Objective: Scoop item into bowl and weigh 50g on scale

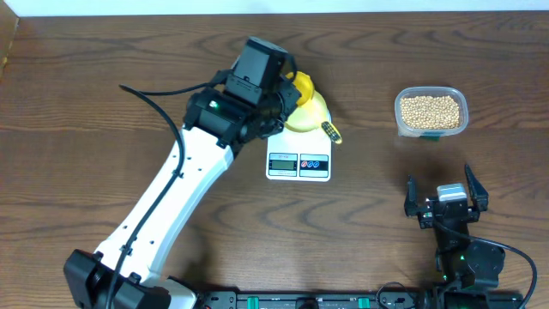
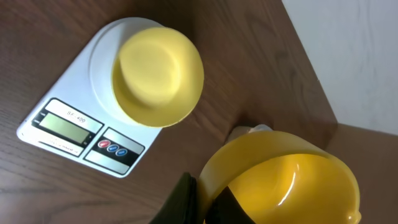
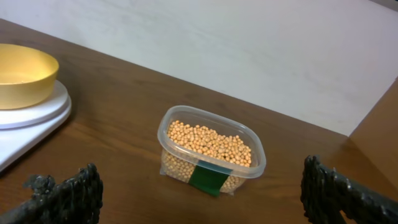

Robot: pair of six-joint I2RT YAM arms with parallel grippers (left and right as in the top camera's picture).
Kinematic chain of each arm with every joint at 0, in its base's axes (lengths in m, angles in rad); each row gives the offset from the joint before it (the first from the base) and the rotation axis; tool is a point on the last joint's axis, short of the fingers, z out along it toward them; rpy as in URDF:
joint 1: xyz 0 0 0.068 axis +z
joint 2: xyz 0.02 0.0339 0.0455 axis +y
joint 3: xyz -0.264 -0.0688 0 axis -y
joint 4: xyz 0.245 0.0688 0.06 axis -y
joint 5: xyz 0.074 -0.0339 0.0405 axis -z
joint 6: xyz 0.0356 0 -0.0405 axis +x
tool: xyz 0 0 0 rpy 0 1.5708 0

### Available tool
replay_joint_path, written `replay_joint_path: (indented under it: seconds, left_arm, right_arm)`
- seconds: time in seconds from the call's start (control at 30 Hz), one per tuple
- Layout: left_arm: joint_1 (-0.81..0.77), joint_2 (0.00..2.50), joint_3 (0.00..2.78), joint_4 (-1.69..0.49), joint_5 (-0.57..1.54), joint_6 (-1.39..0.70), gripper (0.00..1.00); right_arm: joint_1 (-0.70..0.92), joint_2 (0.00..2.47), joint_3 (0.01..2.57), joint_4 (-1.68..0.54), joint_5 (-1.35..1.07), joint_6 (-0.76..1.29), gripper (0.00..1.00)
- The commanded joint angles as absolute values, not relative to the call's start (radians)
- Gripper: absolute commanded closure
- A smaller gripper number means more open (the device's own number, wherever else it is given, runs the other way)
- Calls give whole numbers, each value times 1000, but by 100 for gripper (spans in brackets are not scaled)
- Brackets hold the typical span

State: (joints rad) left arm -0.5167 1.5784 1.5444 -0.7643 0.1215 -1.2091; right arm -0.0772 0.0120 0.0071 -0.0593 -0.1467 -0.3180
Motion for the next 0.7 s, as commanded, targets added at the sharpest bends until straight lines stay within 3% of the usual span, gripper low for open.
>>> replay_joint_path:
  seconds: [0.0,0.23,0.5,0.67]
  left_arm:
    - [-523,1569,1549,-752,66,-1224,92]
    - [-521,1569,1549,-707,61,-1119,92]
    - [-469,1569,1549,-627,7,-1041,92]
    - [-421,1569,1549,-613,7,-1040,92]
  right_arm:
    - [-71,7,6,-59,-213,-286,1]
    - [-71,7,6,-4,-581,-12,1]
    - [-71,59,67,123,-677,242,1]
    - [-71,247,245,127,-759,288,1]
